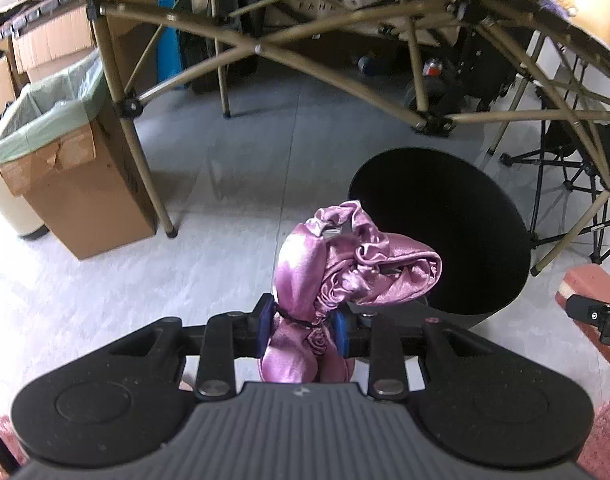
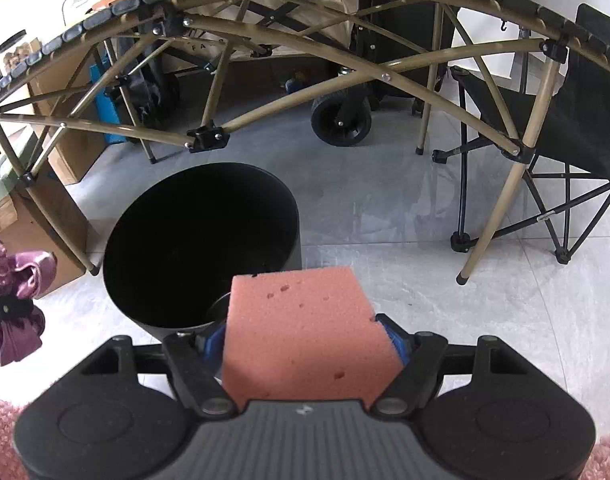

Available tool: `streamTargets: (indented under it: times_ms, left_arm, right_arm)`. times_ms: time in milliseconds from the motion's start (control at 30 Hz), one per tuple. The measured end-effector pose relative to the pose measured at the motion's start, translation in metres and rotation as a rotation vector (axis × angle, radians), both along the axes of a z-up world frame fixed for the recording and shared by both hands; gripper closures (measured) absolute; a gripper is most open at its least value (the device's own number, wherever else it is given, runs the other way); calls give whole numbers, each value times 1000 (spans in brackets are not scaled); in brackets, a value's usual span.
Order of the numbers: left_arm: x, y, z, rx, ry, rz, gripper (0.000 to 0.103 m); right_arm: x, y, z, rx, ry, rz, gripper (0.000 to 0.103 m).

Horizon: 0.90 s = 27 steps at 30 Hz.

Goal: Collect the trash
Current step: 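Carry the scrunchie and sponge down over the black bin with both grippers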

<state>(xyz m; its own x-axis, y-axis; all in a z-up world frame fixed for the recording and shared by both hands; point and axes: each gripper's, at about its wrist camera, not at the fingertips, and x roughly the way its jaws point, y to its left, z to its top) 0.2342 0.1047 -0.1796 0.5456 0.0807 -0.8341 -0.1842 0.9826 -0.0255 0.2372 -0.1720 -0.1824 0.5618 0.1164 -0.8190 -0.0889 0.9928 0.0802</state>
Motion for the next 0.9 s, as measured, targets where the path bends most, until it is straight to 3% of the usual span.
streamTargets:
  times_ms: [433,900]
  left_arm:
    - [25,2,-1,-21,84,38,73]
    - [64,-36,19,-3,82,-25,73]
  right_arm:
    - [9,-6,-5,1,15,-27,30]
    - [22,-21,-14,4,29,-85,30]
